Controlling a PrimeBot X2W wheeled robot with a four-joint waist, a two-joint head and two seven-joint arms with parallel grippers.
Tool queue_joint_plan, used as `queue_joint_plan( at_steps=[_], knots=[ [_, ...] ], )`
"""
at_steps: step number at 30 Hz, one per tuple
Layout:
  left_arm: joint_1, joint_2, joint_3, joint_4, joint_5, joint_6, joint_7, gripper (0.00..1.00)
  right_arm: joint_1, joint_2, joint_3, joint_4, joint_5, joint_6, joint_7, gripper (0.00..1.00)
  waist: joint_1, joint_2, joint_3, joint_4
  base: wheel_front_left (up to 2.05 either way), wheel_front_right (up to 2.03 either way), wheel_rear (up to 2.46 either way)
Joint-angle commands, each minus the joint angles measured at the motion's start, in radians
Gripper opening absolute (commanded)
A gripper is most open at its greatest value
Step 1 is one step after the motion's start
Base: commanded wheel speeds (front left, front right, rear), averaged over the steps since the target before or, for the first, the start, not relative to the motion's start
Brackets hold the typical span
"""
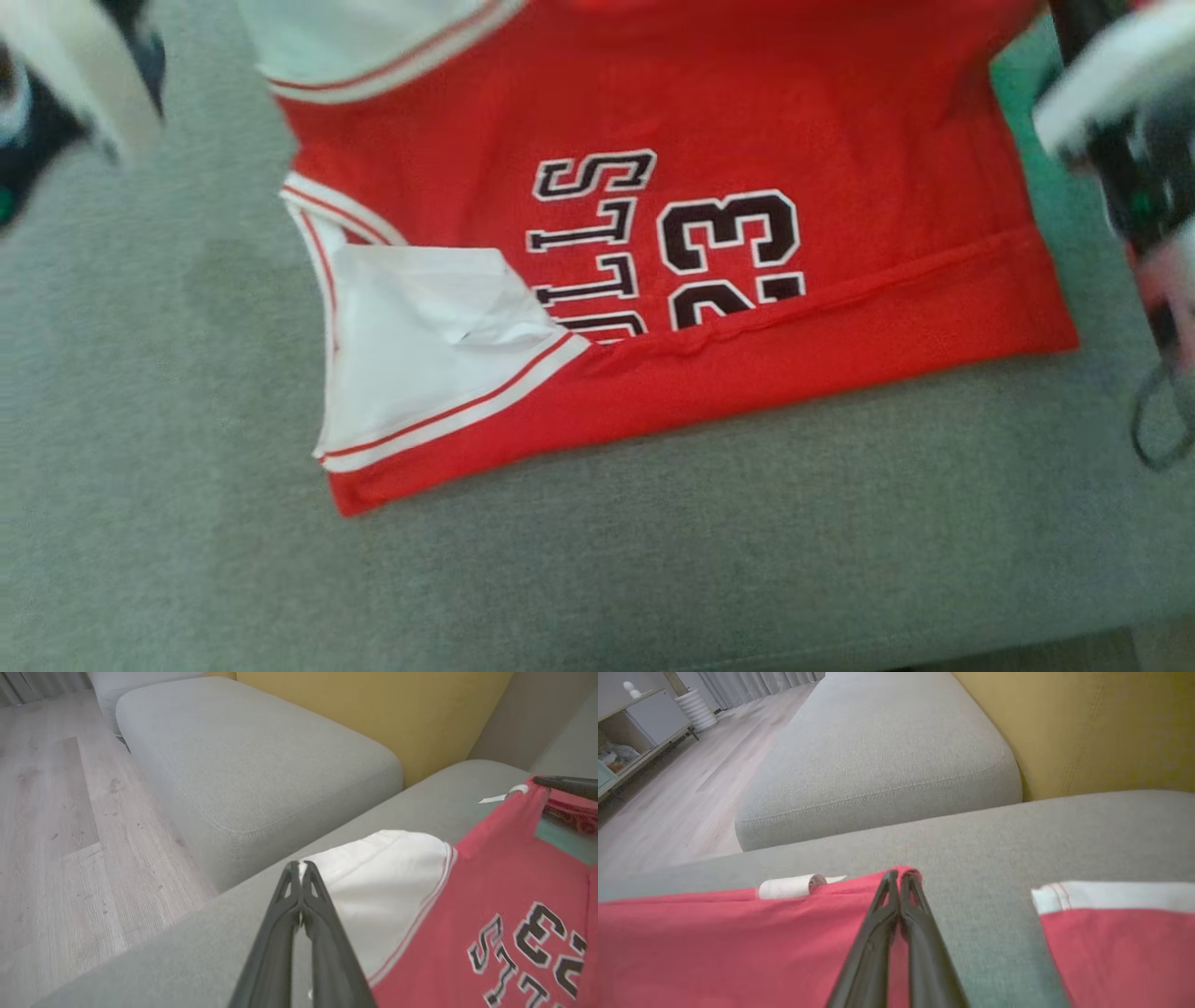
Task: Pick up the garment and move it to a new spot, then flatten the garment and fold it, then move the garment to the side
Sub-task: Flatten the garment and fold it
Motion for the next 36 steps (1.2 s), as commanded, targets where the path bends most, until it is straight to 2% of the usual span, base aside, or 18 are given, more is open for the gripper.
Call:
queue_joint_plan(
  at_steps=[1, 5, 7, 10, 14, 21, 26, 27, 28, 29, 33, 35, 36],
  knots=[
    [0.000, 0.074, 0.030, -0.036, 0.002, 0.002, -0.020, 0.00, 0.042, -0.034, 0.002, -0.045, 0.020, 0.007, -0.008, 0.00, 0.0001, -0.0001, -0.020, 0.021, 0.00, 0.00, 0.00],
    [0.084, 0.139, 0.003, -0.108, 0.016, 0.002, -0.077, 0.00, 0.133, -0.082, -0.004, -0.107, 0.059, 0.007, -0.010, 0.00, 0.0001, -0.0001, -0.046, 0.046, 0.00, 0.00, 0.00],
    [0.108, 0.150, -0.002, -0.124, 0.021, 0.006, -0.091, 0.00, 0.155, -0.093, -0.006, -0.123, 0.066, 0.007, -0.009, 0.00, 0.0001, -0.0001, -0.053, 0.052, 0.00, 0.00, 0.00],
    [0.186, 0.176, -0.018, -0.180, 0.032, 0.032, -0.122, 0.00, 0.225, -0.124, -0.014, -0.168, 0.084, 0.007, -0.003, 0.00, 0.0001, -0.0001, -0.071, 0.068, 0.00, 0.00, 0.00],
    [0.285, 0.198, -0.036, -0.252, 0.068, 0.090, -0.158, 0.00, 0.321, -0.157, -0.035, -0.215, 0.091, 0.007, 0.002, 0.00, 0.0001, -0.0001, -0.089, 0.088, 0.00, 0.00, 0.00],
    [0.467, 0.178, -0.051, -0.344, 0.087, 0.177, -0.222, 0.00, 0.482, -0.181, -0.095, -0.316, 0.083, 0.007, 0.019, 0.00, 0.0001, -0.0001, -0.098, 0.107, 0.00, 0.00, 0.00],
    [0.552, 0.161, -0.053, -0.363, 0.077, 0.209, -0.267, 0.00, 0.585, -0.184, -0.166, -0.399, 0.064, 0.007, 0.042, 0.00, 0.0001, -0.0001, -0.099, 0.117, 0.00, 0.00, 0.00],
    [0.563, 0.158, -0.053, -0.362, 0.074, 0.213, -0.275, 0.00, 0.606, -0.182, -0.183, -0.416, 0.057, 0.007, 0.048, 0.05, 0.0001, -0.0001, -0.098, 0.118, 0.00, 0.00, 0.00],
    [0.570, 0.154, -0.054, -0.361, 0.074, 0.215, -0.283, 0.00, 0.625, -0.178, -0.199, -0.432, 0.049, 0.007, 0.054, 0.18, 0.0001, -0.0001, -0.098, 0.119, 0.00, 0.00, 0.00],
    [0.577, 0.149, -0.053, -0.359, 0.071, 0.215, -0.295, 0.00, 0.644, -0.174, -0.216, -0.447, 0.040, 0.007, 0.062, 0.21, 0.0001, -0.0001, -0.097, 0.120, 0.00, 0.00, 0.00],
    [0.601, 0.121, -0.051, -0.347, 0.066, 0.212, -0.337, 0.00, 0.706, -0.140, -0.280, -0.496, 0.001, 0.007, 0.095, 0.12, 0.0001, -0.0001, -0.094, 0.120, 0.00, 0.00, 0.00],
    [0.613, 0.103, -0.048, -0.337, 0.064, 0.215, -0.355, 0.00, 0.731, -0.114, -0.310, -0.514, -0.016, 0.007, 0.109, 0.15, 0.0001, -0.0001, -0.093, 0.119, 0.00, 0.00, 0.00],
    [0.620, 0.093, -0.045, -0.332, 0.063, 0.218, -0.364, 0.12, 0.741, -0.101, -0.323, -0.523, -0.024, 0.007, 0.115, 0.23, 0.0001, -0.0001, -0.094, 0.118, 0.00, 0.00, 0.00]
  ],
)
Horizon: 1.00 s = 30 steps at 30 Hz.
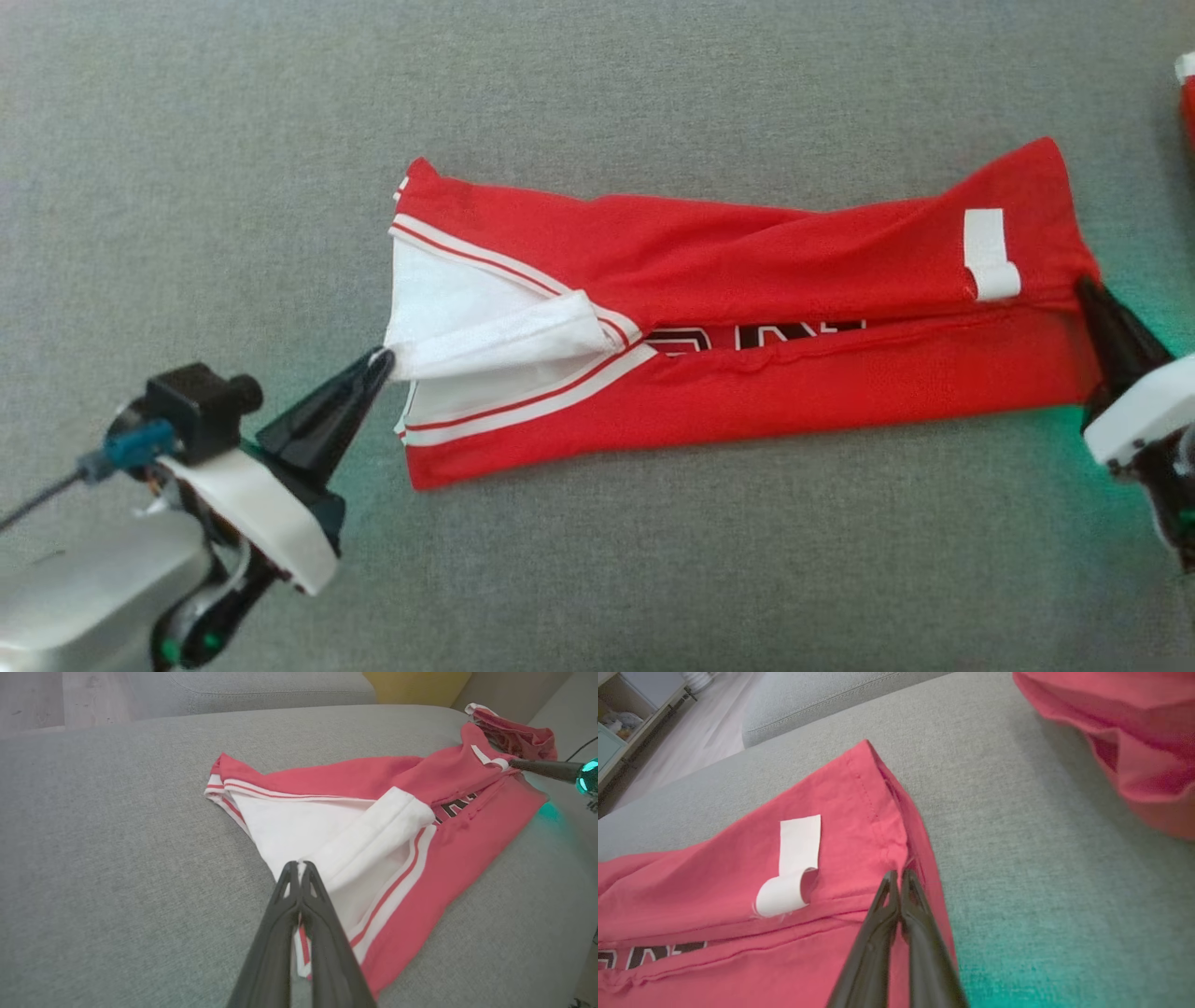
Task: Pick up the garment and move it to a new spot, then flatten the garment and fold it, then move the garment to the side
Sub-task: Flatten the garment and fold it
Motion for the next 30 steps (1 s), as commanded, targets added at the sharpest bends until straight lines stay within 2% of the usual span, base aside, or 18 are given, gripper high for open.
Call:
queue_joint_plan(
  at_steps=[1, 2, 3, 6, 9, 10, 11, 12, 13, 20, 25, 30],
  knots=[
    [0.004, 0.020, 0.060, 0.000, -0.007, 0.011, -0.024, 0.29, 0.029, -0.003, -0.019, -0.047, -0.016, 0.007, 0.006, 0.38, 0.0000, -0.0001, -0.002, -0.002, 0.00, 0.00, 0.00],
    [0.013, 0.010, 0.066, 0.005, -0.010, 0.018, -0.032, 0.45, 0.038, 0.010, -0.035, -0.055, -0.022, 0.007, 0.009, 0.80, 0.0000, -0.0001, -0.003, -0.003, 0.00, 0.00, 0.00],
    [0.021, -0.002, 0.075, 0.012, -0.010, 0.027, -0.040, 1.00, 0.048, 0.023, -0.052, -0.064, -0.029, 0.007, 0.011, 1.00, 0.0000, -0.0001, -0.005, -0.004, 0.00, 0.00, 0.00],
    [0.054, -0.041, 0.117, 0.031, -0.008, 0.065, -0.058, 1.00, 0.077, 0.056, -0.099, -0.094, -0.055, 0.007, 0.011, 1.00, 0.0000, -0.0001, -0.018, -0.006, 0.00, 0.00, 0.00],
    [0.119, -0.119, 0.253, 0.047, 0.038, 0.143, -0.064, 1.00, 0.134, 0.107, -0.166, -0.145, -0.081, 0.007, -0.008, 1.00, 0.0000, -0.0001, -0.042, -0.003, 0.00, 0.00, 0.00],
    [0.119, -0.119, 0.253, 0.047, 0.038, 0.143, -0.064, 1.00, 0.134, 0.107, -0.166, -0.145, -0.081, 0.007, -0.008, 1.00, 0.0000, -0.0001, -0.042, -0.003, 0.00, 0.00, 0.00],
    [0.177, -0.173, 0.359, 0.043, 0.091, 0.182, -0.064, 1.00, 0.165, 0.139, -0.195, -0.170, -0.099, 0.007, -0.027, 1.00, 0.0000, -0.0001, -0.057, 0.000, 0.00, 0.00, 0.00],
    [0.211, -0.201, 0.413, 0.041, 0.123, 0.198, -0.064, 1.00, 0.179, 0.156, -0.208, -0.179, -0.107, 0.007, -0.036, 1.00, 0.0000, -0.0001, -0.066, 0.001, 0.00, 0.00, 0.00],
    [0.211, -0.201, 0.413, 0.041, 0.123, 0.198, -0.064, 1.00, 0.179, 0.156, -0.208, -0.179, -0.107, 0.007, -0.036, 1.00, 0.0000, -0.0001, -0.066, 0.001, 0.00, 0.00, 0.00],
    [0.444, -0.405, 0.692, -0.015, 0.397, 0.275, -0.065, 1.00, 0.232, 0.248, -0.269, -0.197, -0.177, 0.007, -0.107, 1.00, 0.0000, -0.0001, -0.122, 0.009, 0.00, 0.00, 0.00],
    [0.559, -0.536, 0.782, -0.057, 0.571, 0.282, -0.065, 1.00, 0.227, 0.279, -0.295, -0.170, -0.222, 0.007, -0.140, 1.00, 0.0000, -0.0001, -0.140, 0.033, 0.00, 0.00, 0.00],
    [0.620, -0.615, 0.809, -0.058, 0.687, 0.243, -0.065, 1.00, 0.196, 0.287, -0.338, -0.102, -0.261, 0.007, -0.156, 1.00, 0.0000, -0.0001, -0.141, 0.065, 0.00, 0.00, 0.00]
  ],
)
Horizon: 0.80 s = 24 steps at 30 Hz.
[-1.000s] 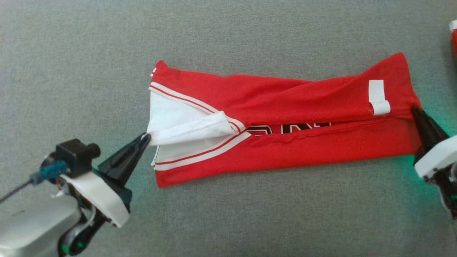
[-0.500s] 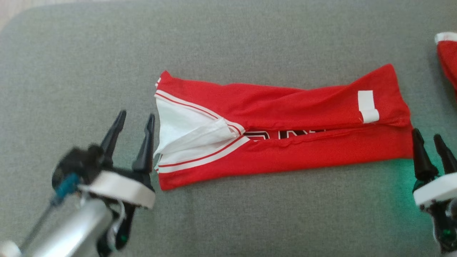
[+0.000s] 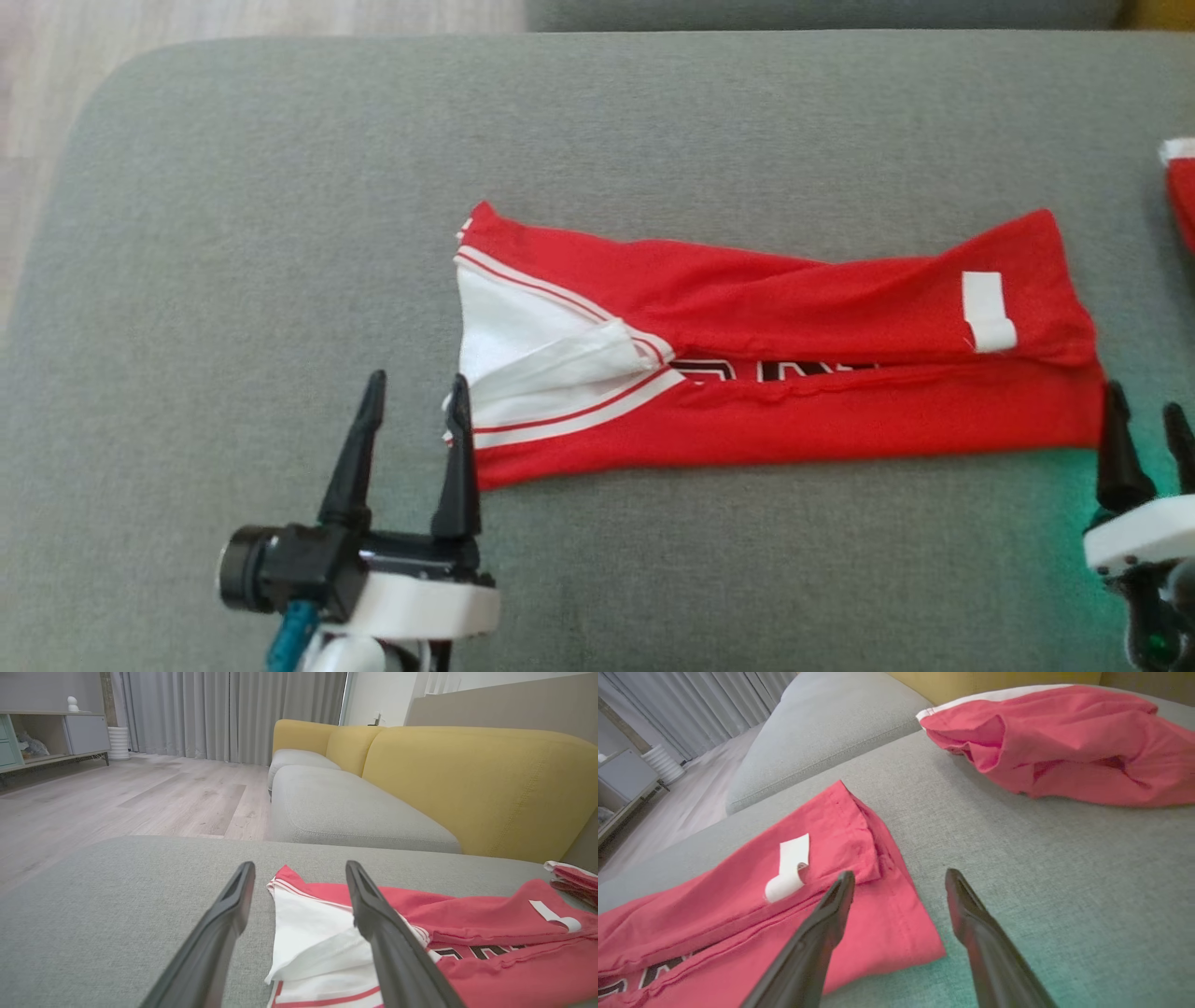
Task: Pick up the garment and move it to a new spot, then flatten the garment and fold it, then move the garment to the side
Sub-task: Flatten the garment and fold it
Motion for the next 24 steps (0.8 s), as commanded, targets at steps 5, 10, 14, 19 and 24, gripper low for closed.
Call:
queue_joint_plan(
  at_steps=[5, 10, 14, 19, 24],
  knots=[
    [0.001, -0.036, 0.066, -0.004, 0.056, -0.048, -0.009, 1.00, -0.094, -0.014, -0.016, 0.058, -0.018, 0.007, -0.018, 1.00, 0.0000, -0.0001, 0.001, 0.021, 0.00, 0.00, 0.00],
    [0.005, -0.061, 0.095, 0.012, 0.094, -0.091, -0.009, 1.00, -0.175, -0.031, -0.009, 0.160, -0.019, 0.007, -0.013, 1.00, 0.0000, -0.0001, 0.008, 0.025, 0.00, 0.00, 0.00],
    [0.001, -0.081, 0.112, 0.019, 0.119, -0.120, -0.009, 1.00, -0.229, -0.053, 0.005, 0.254, -0.031, 0.007, 0.002, 1.00, 0.0000, -0.0001, 0.017, 0.033, 0.00, 0.00, 0.00],
    [-0.001, -0.104, 0.137, 0.027, 0.144, -0.149, -0.009, 1.00, -0.261, -0.065, 0.048, 0.345, -0.014, 0.007, 0.028, 0.24, 0.0000, -0.0001, 0.023, 0.038, 0.00, 0.00, 0.00],
    [0.005, -0.123, 0.163, 0.030, 0.160, -0.171, -0.009, 1.00, -0.258, -0.087, 0.117, 0.357, 0.038, 0.007, 0.046, 0.00, 0.0000, -0.0001, 0.013, 0.030, 0.00, 0.00, 0.00]
  ],
)
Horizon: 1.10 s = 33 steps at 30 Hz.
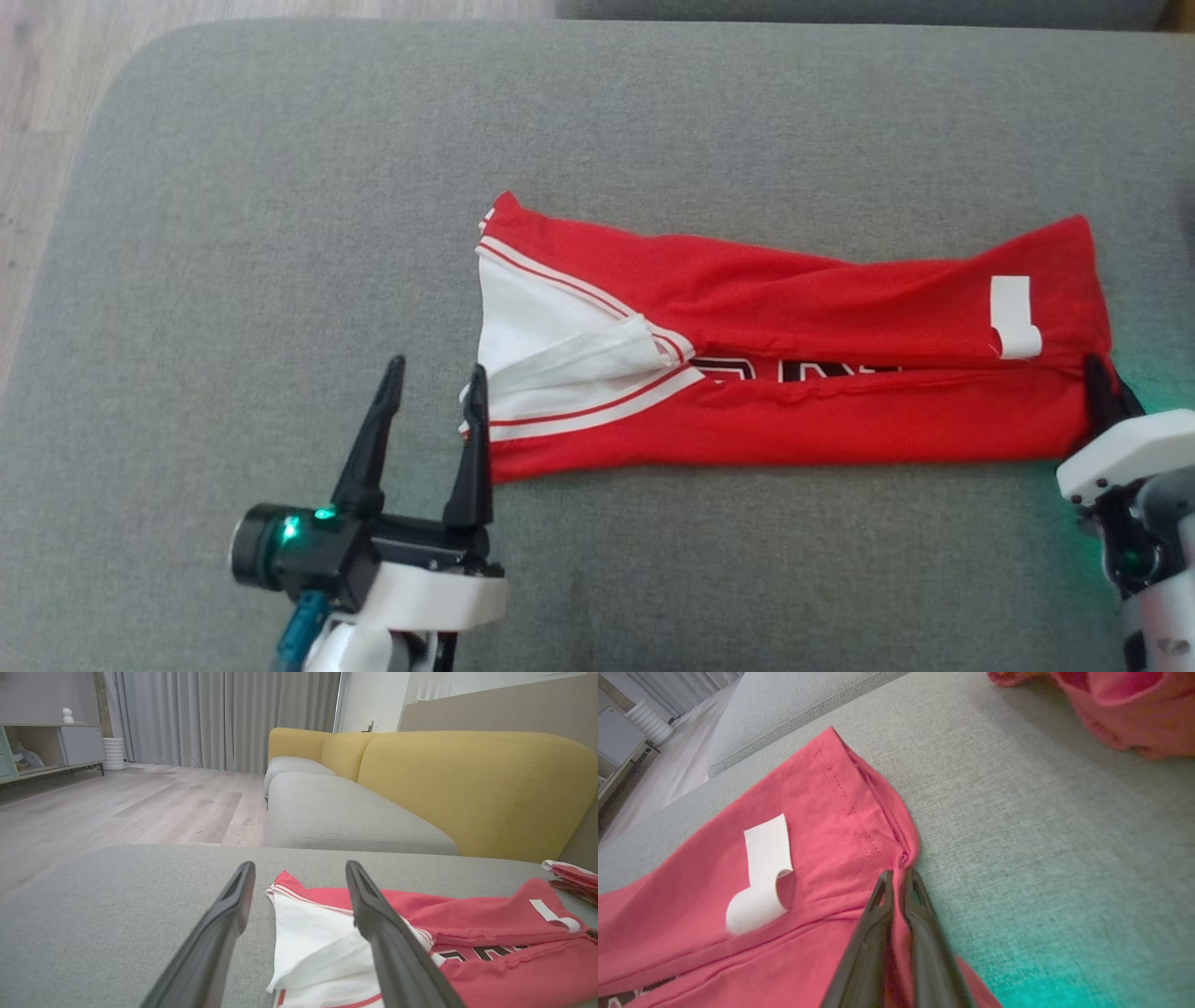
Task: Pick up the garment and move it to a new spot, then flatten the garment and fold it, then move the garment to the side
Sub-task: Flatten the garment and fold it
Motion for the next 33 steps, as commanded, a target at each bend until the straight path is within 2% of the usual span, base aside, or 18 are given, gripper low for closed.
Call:
queue_joint_plan(
  at_steps=[1, 5, 10, 12, 15, 21, 25, 29, 33],
  knots=[
    [-0.004, -0.010, 0.055, -0.026, 0.012, -0.009, -0.009, 1.00, 0.005, -0.033, 0.040, -0.017, 0.015, 0.007, -0.001, 0.00, 0.0000, -0.0001, -0.007, -0.007, 0.00, 0.00, 0.00],
    [0.005, -0.020, 0.071, -0.025, 0.020, -0.020, -0.009, 1.00, 0.012, -0.066, 0.045, -0.030, 0.031, 0.007, -0.026, 0.00, 0.0000, -0.0001, -0.018, -0.020, 0.00, 0.00, 0.00],
    [0.013, -0.033, 0.090, -0.022, 0.036, -0.035, -0.009, 1.00, 0.015, -0.147, 0.011, -0.073, 0.041, 0.007, -0.038, 0.00, 0.0000, -0.0001, -0.029, -0.042, 0.00, 0.00, 0.00],
    [0.015, -0.037, 0.099, -0.022, 0.041, -0.040, -0.009, 1.00, 0.013, -0.169, 0.002, -0.115, 0.052, 0.007, -0.017, 0.00, 0.0000, -0.0001, -0.029, -0.051, 0.00, 0.00, 0.00],
    [0.015, -0.043, 0.110, -0.018, 0.047, -0.048, -0.009, 1.00, 0.019, -0.167, 0.016, -0.233, 0.083, 0.007, 0.035, 0.00, 0.0000, -0.0001, -0.029, -0.060, 0.00, 0.00, 0.00],
    [0.015, -0.055, 0.130, -0.008, 0.055, -0.063, -0.009, 1.00, 0.052, -0.074, 0.100, -0.569, 0.187, 0.007, 0.149, 0.00, 0.0000, -0.0001, -0.031, -0.068, 0.00, 0.00, 0.00],
    [0.010, -0.062, 0.133, 0.006, 0.057, -0.077, -0.009, 1.00, 0.050, 0.017, 0.205, -0.717, 0.191, 0.007, 0.205, 0.00, 0.0000, -0.0001, -0.037, -0.062, 0.00, 0.00, 0.00],
    [0.002, -0.068, 0.132, 0.020, 0.057, -0.091, -0.009, 1.00, 0.026, 0.105, 0.336, -0.757, 0.160, 0.007, 0.229, 0.00, 0.0000, -0.0001, -0.042, -0.043, 0.00, 0.00, 0.00],
    [-0.002, -0.073, 0.131, 0.032, 0.056, -0.100, -0.009, 1.00, 0.005, 0.159, 0.465, -0.701, 0.150, 0.007, 0.217, 0.00, 0.0000, -0.0001, -0.043, -0.015, 0.00, 0.00, 0.00]
  ],
)
